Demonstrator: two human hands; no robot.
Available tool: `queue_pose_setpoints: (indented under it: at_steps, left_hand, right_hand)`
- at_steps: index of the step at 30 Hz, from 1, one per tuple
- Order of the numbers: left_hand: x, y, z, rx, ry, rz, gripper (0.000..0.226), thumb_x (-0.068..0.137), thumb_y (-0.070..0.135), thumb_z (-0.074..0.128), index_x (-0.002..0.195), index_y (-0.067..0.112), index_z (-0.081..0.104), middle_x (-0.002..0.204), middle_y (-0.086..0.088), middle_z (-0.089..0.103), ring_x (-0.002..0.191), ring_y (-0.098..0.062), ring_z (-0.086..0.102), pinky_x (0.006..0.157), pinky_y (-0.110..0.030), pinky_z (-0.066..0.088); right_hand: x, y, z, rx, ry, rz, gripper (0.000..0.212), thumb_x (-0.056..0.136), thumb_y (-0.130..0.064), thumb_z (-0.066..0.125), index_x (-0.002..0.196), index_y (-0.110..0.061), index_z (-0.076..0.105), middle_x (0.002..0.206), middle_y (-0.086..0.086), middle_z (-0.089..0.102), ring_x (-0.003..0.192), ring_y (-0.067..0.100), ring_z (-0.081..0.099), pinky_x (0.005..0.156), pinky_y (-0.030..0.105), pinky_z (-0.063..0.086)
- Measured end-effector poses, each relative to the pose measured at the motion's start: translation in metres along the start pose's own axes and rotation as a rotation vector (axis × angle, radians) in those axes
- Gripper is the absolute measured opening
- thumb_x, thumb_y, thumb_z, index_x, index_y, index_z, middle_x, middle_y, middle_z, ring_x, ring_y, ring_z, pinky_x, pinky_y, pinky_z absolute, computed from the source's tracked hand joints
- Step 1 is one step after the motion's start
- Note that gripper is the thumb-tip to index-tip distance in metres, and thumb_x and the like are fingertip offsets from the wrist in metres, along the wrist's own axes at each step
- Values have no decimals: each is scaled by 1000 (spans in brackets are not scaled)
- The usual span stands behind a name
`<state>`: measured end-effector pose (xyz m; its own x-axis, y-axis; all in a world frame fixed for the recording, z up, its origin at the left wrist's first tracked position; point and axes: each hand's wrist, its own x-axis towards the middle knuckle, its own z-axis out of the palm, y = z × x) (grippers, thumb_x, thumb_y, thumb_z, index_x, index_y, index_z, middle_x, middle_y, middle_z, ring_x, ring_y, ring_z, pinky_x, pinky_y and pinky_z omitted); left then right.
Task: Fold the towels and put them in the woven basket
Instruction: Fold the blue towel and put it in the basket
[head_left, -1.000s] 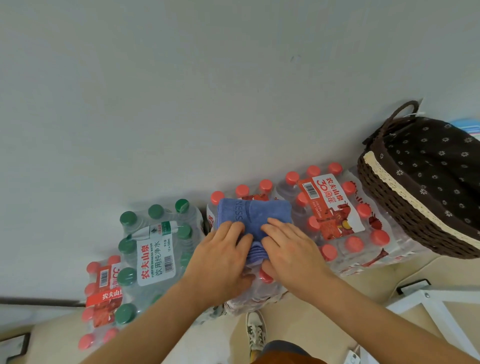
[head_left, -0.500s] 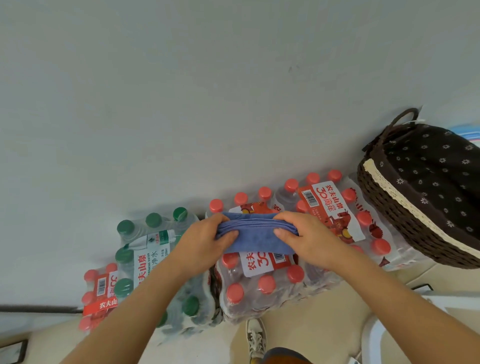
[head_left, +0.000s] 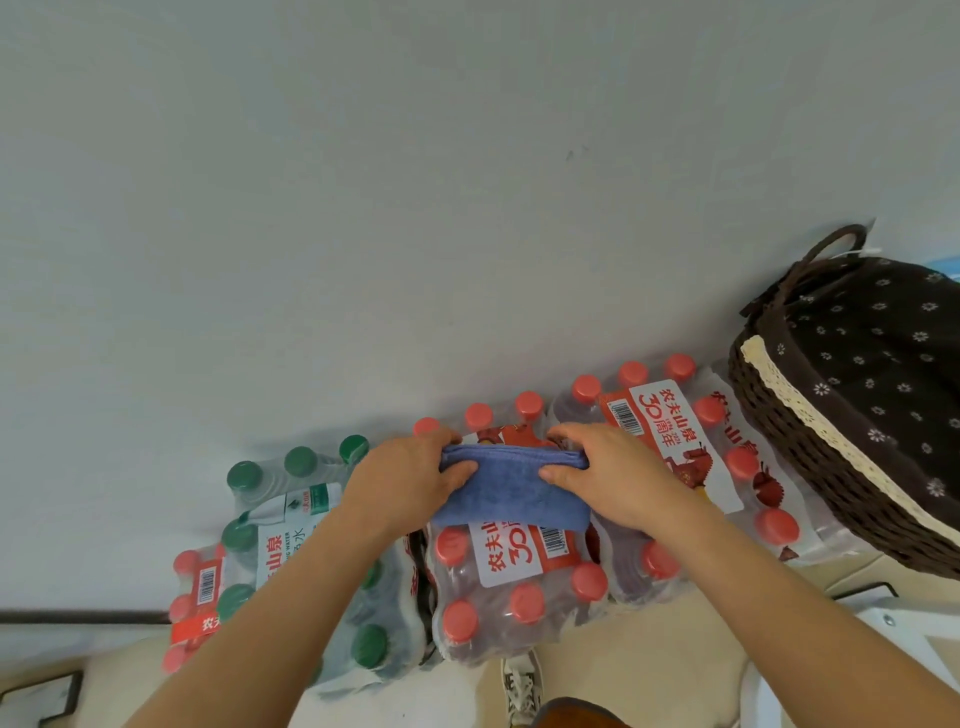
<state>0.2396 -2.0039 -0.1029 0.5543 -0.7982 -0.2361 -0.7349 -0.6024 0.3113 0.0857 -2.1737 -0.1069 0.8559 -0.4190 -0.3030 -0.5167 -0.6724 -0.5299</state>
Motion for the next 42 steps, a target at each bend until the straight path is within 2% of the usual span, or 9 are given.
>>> queue_pose_setpoints:
  at_steps: [5, 9, 16, 25, 28, 32, 36, 39, 42]
  left_hand:
    - [7, -12, -9, 21, -92, 106, 27, 86, 46, 56, 102, 24, 61, 99, 2, 56, 94, -17, 53, 82, -33, 45]
    - [-3, -6, -20, -108, -132, 108, 24, 79, 37, 67, 97, 27, 54, 86, 9, 61, 74, -10, 55, 66, -23, 44]
    - [-34, 2, -7, 138, 342, 488, 36, 69, 27, 56, 105, 22, 56, 92, 2, 55, 80, -17, 44, 65, -30, 42]
    - [-58, -12, 33, 230, 326, 573, 30, 70, 27, 72, 96, 20, 58, 104, 2, 58, 96, -22, 54, 77, -31, 37]
    - [-64, -7, 24, 153, 227, 547, 21, 76, 42, 61, 86, 23, 64, 96, 7, 62, 91, -16, 57, 70, -32, 46]
    - [-61, -8, 19, -73, 195, 373, 25, 85, 38, 47, 88, 21, 64, 87, 5, 60, 80, -17, 54, 69, -37, 50]
    - [-55, -16, 16, -164, 26, 14, 49, 81, 42, 65, 124, 22, 53, 114, -5, 49, 106, -26, 47, 91, -33, 39]
    - [-57, -18, 10, -167, -110, 10, 44, 70, 47, 73, 103, 28, 52, 102, -1, 49, 97, -22, 47, 79, -30, 38]
    - [-65, -12, 8, -315, -96, 43, 43, 58, 34, 79, 82, 19, 46, 78, -3, 56, 66, -14, 46, 57, -29, 39]
  right_hand:
    - [13, -1, -20, -90, -218, -82, 35, 84, -44, 65, 110, -21, 62, 106, -2, 50, 97, 14, 49, 87, 34, 45]
    - [10, -9, -35, -143, -272, -143, 32, 78, -41, 70, 103, -28, 55, 101, -9, 56, 89, 10, 52, 75, 29, 45]
    - [-28, -8, -8, -393, 297, -483, 50, 67, -19, 78, 109, -22, 52, 97, -5, 56, 88, 18, 54, 76, 37, 45]
    - [-64, 5, 55, -423, 424, -422, 36, 70, -12, 72, 103, -18, 62, 105, 1, 56, 91, 23, 52, 67, 36, 44]
    - [-77, -4, 50, -407, 397, -380, 22, 82, -36, 59, 99, -24, 66, 100, -6, 60, 89, 17, 56, 72, 37, 46]
    - [-72, -26, 36, -408, 347, -210, 31, 89, -44, 44, 77, -30, 69, 79, -11, 63, 73, 13, 59, 70, 31, 25]
    - [-60, -45, 27, -331, 208, -1, 32, 90, -40, 57, 119, -30, 49, 108, -6, 56, 104, 19, 55, 87, 37, 31]
    - [-51, -49, 18, -412, 23, 104, 69, 81, -44, 66, 139, -34, 31, 126, 1, 38, 122, 24, 34, 94, 46, 31]
    - [-44, -50, 12, -480, -148, 41, 54, 73, -40, 72, 120, -26, 51, 129, 0, 35, 126, 23, 26, 94, 49, 31]
